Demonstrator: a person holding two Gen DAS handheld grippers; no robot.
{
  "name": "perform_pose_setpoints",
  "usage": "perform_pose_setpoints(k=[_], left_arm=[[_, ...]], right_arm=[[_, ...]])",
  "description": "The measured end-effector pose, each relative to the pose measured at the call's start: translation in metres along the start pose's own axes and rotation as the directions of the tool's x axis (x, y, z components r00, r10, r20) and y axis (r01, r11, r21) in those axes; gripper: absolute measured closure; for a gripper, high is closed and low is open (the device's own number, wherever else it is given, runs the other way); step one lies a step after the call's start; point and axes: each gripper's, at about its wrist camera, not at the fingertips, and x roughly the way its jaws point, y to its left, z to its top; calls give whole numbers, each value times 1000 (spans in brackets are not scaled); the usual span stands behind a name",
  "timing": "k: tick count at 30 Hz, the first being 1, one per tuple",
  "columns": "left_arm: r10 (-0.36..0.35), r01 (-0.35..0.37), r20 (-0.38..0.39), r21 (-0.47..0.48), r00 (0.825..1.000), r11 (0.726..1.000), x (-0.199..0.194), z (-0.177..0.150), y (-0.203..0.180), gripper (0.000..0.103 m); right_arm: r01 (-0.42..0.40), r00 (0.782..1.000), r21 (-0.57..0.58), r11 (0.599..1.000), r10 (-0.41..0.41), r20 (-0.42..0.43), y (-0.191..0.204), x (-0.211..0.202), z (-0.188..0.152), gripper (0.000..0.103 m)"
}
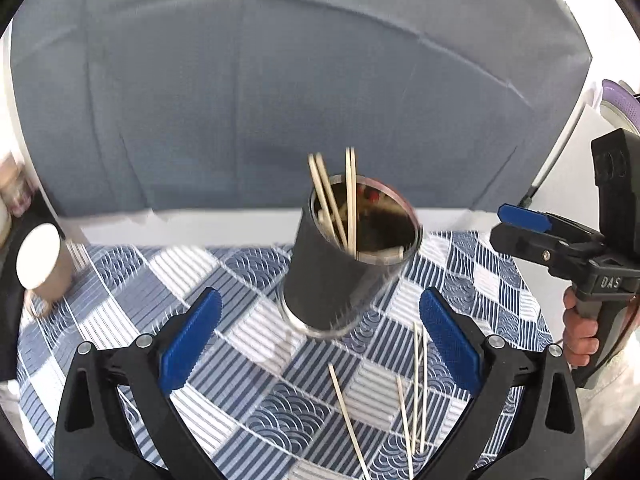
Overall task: Organize utensils
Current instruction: 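Move both open tools back down toward the remaining sticks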
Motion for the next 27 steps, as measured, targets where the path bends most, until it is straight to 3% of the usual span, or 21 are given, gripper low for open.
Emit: perform_pose_setpoints(k=[5,12,23,27], left_arm=[[6,-7,-63,-22,998,1000,15,-30,-1,6],[24,-22,-164,18,986,1000,37,-71,-13,6],[54,-54,-293,9,955,999,68,-114,-18,6],[111,-114,-341,11,933,993,80,-123,-15,6]], right_arm=[[14,998,47,999,-11,-55,-8,16,-30,12],[80,984,60,995,-69,-167,-18,44,-81,12],[210,930,65,976,-178,-320,-42,75,-139,12],[237,912,50,970,-205,-355,-44,81,-151,12]])
